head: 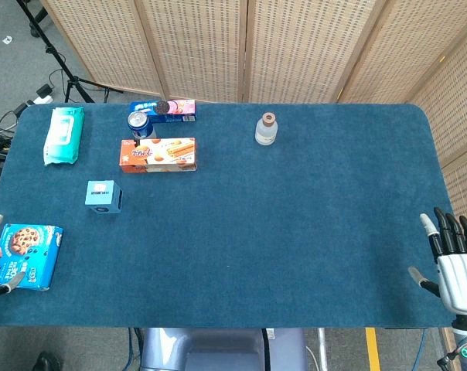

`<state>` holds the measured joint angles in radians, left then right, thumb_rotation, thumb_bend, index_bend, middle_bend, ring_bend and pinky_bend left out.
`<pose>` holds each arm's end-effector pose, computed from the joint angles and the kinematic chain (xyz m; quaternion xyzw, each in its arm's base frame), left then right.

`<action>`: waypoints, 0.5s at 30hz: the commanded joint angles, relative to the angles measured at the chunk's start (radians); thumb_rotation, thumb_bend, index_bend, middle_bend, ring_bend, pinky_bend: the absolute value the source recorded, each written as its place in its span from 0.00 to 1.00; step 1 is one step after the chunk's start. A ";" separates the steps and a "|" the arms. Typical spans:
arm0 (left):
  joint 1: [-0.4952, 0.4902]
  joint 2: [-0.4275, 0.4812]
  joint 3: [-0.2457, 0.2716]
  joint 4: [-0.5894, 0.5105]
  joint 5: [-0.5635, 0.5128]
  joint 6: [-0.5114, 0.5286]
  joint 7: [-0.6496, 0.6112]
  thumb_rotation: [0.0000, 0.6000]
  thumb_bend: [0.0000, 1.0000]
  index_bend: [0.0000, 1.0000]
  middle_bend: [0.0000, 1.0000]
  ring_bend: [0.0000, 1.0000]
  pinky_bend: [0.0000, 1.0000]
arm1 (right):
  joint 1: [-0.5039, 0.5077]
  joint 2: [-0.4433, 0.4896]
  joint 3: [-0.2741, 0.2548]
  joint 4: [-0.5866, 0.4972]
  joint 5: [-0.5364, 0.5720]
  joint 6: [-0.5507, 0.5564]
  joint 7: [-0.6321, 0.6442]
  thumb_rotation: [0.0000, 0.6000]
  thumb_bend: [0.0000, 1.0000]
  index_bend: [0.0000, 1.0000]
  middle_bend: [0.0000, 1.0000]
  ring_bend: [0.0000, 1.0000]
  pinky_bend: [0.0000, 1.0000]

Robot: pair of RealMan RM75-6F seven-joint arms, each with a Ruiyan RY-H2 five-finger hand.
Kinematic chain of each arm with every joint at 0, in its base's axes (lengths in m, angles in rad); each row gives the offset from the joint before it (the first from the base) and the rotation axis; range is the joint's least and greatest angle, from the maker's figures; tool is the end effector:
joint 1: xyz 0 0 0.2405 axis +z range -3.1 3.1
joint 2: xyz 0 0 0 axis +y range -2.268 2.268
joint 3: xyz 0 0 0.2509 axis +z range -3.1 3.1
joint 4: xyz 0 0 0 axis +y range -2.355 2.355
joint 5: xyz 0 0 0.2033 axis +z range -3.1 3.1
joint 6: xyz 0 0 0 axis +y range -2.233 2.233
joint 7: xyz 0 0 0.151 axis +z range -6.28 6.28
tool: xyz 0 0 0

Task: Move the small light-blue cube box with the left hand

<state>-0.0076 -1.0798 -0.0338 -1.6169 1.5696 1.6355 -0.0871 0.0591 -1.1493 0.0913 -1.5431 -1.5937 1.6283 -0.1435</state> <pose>-0.3011 0.1594 0.1888 -0.5645 -0.3702 -0.4351 0.5958 -0.2939 -0.1855 0.1796 0.6054 -0.2667 0.3967 0.6363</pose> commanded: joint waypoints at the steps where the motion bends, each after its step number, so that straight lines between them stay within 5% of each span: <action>1: 0.000 0.000 0.000 0.001 -0.001 -0.002 0.001 1.00 0.00 0.00 0.00 0.00 0.00 | 0.000 0.007 -0.004 -0.009 0.004 -0.009 0.004 1.00 0.00 0.00 0.00 0.00 0.00; 8: -0.025 0.001 -0.009 0.009 -0.020 -0.051 -0.009 1.00 0.00 0.00 0.00 0.00 0.00 | -0.002 0.017 -0.002 -0.012 0.005 -0.006 0.042 1.00 0.00 0.00 0.00 0.00 0.00; 15: -0.162 0.022 -0.059 0.062 -0.087 -0.273 -0.182 1.00 0.00 0.00 0.00 0.00 0.00 | 0.005 0.016 0.011 -0.002 0.020 -0.013 0.073 1.00 0.00 0.00 0.00 0.00 0.00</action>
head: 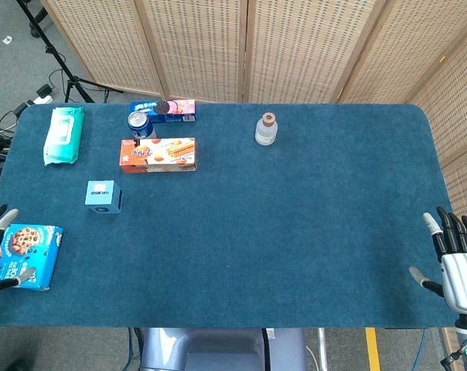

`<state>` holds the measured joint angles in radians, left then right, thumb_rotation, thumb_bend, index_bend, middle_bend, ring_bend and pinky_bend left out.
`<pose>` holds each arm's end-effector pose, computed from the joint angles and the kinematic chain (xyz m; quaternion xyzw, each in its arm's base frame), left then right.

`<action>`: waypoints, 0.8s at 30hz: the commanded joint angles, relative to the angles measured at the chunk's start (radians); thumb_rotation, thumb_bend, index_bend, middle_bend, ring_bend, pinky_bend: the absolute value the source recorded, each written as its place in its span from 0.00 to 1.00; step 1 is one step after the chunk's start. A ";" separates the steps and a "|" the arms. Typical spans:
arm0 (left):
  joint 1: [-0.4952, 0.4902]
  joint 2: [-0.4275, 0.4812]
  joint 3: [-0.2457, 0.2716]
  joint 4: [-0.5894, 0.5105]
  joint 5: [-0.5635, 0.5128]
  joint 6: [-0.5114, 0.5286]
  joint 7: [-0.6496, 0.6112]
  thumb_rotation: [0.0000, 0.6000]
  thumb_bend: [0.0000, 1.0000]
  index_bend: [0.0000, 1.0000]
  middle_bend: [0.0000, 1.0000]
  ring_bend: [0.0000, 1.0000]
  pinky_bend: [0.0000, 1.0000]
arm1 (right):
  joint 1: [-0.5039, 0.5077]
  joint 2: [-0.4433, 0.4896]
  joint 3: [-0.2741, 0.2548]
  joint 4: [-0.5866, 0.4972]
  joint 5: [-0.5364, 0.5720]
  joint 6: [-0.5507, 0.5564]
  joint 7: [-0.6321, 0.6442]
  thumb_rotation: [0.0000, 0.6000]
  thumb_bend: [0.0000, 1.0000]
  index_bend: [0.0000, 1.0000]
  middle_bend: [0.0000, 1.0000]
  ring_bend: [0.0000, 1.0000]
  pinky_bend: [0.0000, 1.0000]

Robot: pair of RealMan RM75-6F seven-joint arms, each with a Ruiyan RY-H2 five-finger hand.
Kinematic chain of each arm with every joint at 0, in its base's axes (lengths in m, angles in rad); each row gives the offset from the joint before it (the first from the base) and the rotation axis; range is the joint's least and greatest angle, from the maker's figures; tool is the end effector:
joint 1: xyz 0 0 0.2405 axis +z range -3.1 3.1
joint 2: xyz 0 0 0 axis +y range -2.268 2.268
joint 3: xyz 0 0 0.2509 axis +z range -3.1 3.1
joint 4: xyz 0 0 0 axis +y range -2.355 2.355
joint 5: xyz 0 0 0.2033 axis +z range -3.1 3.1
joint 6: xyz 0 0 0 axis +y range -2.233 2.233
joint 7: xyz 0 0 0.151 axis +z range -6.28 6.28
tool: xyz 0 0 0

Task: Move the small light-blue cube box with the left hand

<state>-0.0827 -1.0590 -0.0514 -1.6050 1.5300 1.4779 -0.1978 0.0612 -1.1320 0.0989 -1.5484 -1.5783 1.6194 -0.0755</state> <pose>-0.3058 0.1871 0.1802 -0.5759 -0.4218 -0.4301 0.5527 -0.2957 -0.1879 0.1854 0.5945 -0.2862 0.4122 0.6283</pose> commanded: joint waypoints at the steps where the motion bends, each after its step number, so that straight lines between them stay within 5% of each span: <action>1: -0.102 -0.004 -0.048 0.059 -0.055 -0.137 -0.078 1.00 0.00 0.00 0.00 0.00 0.00 | 0.004 -0.001 0.005 0.004 0.006 -0.006 0.006 1.00 0.00 0.00 0.00 0.00 0.00; 8: -0.287 -0.103 -0.110 0.207 -0.112 -0.367 -0.076 1.00 0.00 0.00 0.00 0.00 0.00 | 0.017 -0.010 0.015 0.014 0.039 -0.040 -0.004 1.00 0.00 0.00 0.00 0.00 0.00; 24: -0.442 -0.247 -0.124 0.365 -0.222 -0.595 -0.026 1.00 0.00 0.00 0.00 0.00 0.00 | 0.031 -0.019 0.022 0.028 0.071 -0.074 0.000 1.00 0.00 0.00 0.00 0.00 0.00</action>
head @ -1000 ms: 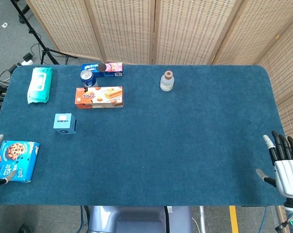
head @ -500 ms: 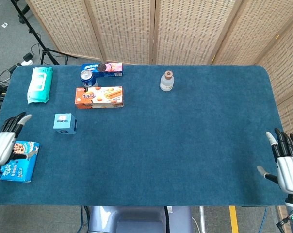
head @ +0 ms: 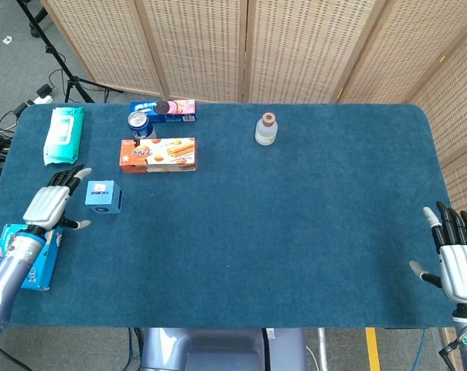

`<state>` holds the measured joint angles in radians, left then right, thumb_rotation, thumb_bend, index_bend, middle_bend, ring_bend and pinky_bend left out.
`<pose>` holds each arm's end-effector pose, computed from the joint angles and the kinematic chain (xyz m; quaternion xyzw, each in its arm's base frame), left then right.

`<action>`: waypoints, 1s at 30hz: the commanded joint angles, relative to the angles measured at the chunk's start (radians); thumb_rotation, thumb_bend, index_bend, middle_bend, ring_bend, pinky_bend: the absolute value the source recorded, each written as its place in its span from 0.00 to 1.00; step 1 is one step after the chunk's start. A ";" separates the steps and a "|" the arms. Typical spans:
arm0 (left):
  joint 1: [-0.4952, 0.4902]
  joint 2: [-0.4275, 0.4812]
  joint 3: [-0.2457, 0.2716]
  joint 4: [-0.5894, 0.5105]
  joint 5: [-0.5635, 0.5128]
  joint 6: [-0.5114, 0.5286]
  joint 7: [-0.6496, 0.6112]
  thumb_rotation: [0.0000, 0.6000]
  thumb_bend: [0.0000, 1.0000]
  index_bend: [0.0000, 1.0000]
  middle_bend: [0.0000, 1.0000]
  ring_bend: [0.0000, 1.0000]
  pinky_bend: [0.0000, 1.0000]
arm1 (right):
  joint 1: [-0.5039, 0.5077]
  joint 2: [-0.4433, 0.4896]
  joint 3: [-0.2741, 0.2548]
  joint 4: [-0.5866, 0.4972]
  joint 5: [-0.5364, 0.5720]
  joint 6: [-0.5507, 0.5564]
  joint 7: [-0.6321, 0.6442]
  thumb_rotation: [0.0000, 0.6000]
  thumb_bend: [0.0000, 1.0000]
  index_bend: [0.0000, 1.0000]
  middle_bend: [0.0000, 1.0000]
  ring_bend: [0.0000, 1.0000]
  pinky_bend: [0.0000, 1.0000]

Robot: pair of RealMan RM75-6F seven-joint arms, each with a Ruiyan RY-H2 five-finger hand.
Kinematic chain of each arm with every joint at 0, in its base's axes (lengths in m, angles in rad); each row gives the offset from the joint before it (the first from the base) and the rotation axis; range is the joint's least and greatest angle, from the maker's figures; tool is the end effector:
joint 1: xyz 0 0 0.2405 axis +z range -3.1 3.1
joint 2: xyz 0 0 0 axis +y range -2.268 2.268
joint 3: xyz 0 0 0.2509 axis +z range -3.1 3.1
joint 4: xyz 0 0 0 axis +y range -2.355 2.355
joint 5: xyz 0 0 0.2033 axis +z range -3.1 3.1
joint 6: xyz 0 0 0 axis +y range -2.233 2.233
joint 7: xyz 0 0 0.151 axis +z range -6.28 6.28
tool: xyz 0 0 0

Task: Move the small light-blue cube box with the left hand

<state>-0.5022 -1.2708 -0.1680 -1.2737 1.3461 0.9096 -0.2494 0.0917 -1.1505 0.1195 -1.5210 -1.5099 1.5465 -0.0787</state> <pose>-0.2919 0.3435 0.1070 -0.6489 -0.4672 -0.3576 0.4824 -0.3058 -0.2030 0.1803 0.5913 -0.3050 0.3910 0.6360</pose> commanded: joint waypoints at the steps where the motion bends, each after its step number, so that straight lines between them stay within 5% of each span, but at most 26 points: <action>1: -0.028 -0.051 -0.013 0.048 -0.059 -0.033 0.043 1.00 0.00 0.00 0.00 0.00 0.00 | 0.001 -0.001 0.002 0.002 0.006 -0.003 0.006 1.00 0.00 0.00 0.00 0.00 0.00; 8: -0.078 -0.122 -0.041 0.111 -0.154 -0.094 0.121 1.00 0.00 0.00 0.00 0.00 0.01 | 0.004 0.000 0.008 0.010 0.022 -0.013 0.027 1.00 0.00 0.00 0.00 0.00 0.00; 12: -0.097 -0.165 -0.058 0.147 -0.215 -0.108 0.164 1.00 0.01 0.02 0.00 0.00 0.13 | 0.006 -0.002 0.011 0.017 0.031 -0.020 0.033 1.00 0.00 0.00 0.00 0.00 0.00; 20: -0.126 -0.187 -0.068 0.167 -0.262 -0.149 0.189 1.00 0.21 0.45 0.41 0.34 0.38 | 0.010 -0.003 0.012 0.022 0.039 -0.029 0.039 1.00 0.00 0.00 0.00 0.00 0.00; 25: -0.109 -0.156 -0.067 0.138 -0.259 -0.128 0.172 1.00 0.29 0.52 0.45 0.38 0.41 | 0.010 -0.004 0.010 0.023 0.037 -0.030 0.044 1.00 0.00 0.00 0.00 0.00 0.00; 30: -0.065 -0.033 -0.054 -0.002 -0.182 -0.103 0.070 1.00 0.34 0.55 0.48 0.40 0.43 | 0.009 -0.005 0.005 0.021 0.029 -0.025 0.045 1.00 0.00 0.00 0.00 0.00 0.00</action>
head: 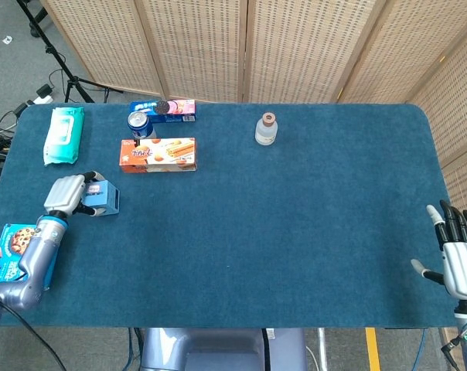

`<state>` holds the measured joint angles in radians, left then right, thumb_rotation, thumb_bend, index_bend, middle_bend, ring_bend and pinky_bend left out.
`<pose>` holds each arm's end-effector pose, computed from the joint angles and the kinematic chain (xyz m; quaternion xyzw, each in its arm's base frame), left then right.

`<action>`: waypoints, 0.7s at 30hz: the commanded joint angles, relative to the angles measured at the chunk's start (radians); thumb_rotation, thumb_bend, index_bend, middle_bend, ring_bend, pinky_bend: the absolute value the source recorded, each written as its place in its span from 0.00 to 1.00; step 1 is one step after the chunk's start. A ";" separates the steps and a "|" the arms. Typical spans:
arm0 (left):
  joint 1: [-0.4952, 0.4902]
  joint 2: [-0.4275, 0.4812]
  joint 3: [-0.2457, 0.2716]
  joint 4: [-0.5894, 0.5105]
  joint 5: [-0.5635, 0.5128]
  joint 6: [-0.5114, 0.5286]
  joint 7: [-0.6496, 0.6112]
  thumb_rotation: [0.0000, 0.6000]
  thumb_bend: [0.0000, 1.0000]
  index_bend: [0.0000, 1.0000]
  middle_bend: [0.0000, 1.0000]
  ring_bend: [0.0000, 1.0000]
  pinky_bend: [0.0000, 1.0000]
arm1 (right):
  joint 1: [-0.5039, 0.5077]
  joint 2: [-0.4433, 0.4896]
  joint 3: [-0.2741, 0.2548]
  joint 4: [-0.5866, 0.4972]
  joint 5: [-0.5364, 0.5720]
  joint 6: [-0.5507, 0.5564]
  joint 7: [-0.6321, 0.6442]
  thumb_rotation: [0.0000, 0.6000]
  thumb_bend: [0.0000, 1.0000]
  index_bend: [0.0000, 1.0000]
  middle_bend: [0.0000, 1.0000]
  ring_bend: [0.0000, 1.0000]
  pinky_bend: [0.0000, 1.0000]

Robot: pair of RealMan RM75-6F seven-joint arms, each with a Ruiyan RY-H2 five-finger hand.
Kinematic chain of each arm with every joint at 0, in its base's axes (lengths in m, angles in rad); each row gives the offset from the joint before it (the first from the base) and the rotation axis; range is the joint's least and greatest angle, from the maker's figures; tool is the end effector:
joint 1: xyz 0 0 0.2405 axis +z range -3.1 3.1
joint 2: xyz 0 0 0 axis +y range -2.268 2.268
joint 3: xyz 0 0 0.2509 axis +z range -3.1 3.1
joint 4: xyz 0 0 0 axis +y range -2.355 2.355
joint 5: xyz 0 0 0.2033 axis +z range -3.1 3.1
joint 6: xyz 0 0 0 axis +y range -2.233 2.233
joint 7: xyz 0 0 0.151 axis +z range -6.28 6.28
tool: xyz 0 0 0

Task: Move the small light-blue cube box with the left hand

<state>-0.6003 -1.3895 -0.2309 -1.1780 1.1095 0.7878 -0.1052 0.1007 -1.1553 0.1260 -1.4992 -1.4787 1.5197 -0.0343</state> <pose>-0.2838 0.3817 0.0800 -0.6154 -0.5034 -0.3368 0.5044 -0.3130 -0.2078 0.1806 0.5822 -0.3237 0.3920 0.6345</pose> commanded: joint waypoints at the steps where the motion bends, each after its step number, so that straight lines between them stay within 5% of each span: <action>1: 0.041 0.112 0.012 -0.126 0.068 0.019 -0.096 1.00 0.34 0.56 0.48 0.41 0.43 | -0.001 -0.001 -0.002 -0.001 -0.002 0.001 0.001 1.00 0.00 0.00 0.00 0.00 0.00; 7: 0.044 0.372 0.055 -0.347 0.185 -0.115 -0.228 1.00 0.36 0.59 0.51 0.43 0.43 | 0.002 -0.003 -0.005 -0.001 -0.006 -0.002 -0.005 1.00 0.00 0.00 0.00 0.00 0.00; 11: -0.005 0.468 0.082 -0.431 0.255 -0.259 -0.316 1.00 0.39 0.61 0.52 0.43 0.43 | 0.003 -0.005 -0.007 -0.002 -0.009 -0.003 -0.010 1.00 0.00 0.00 0.00 0.00 0.00; 17: -0.119 0.491 0.109 -0.417 0.302 -0.500 -0.398 1.00 0.44 0.64 0.52 0.43 0.43 | 0.005 -0.005 -0.004 0.000 -0.001 -0.007 -0.009 1.00 0.00 0.00 0.00 0.00 0.00; 21: -0.160 0.438 0.121 -0.362 0.303 -0.548 -0.369 1.00 0.44 0.64 0.52 0.43 0.43 | 0.007 -0.006 -0.003 0.001 0.001 -0.011 -0.008 1.00 0.00 0.00 0.00 0.00 0.00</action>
<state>-0.7313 -0.9316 -0.1249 -1.5644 1.3981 0.2697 -0.4700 0.1075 -1.1610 0.1226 -1.4982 -1.4774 1.5085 -0.0423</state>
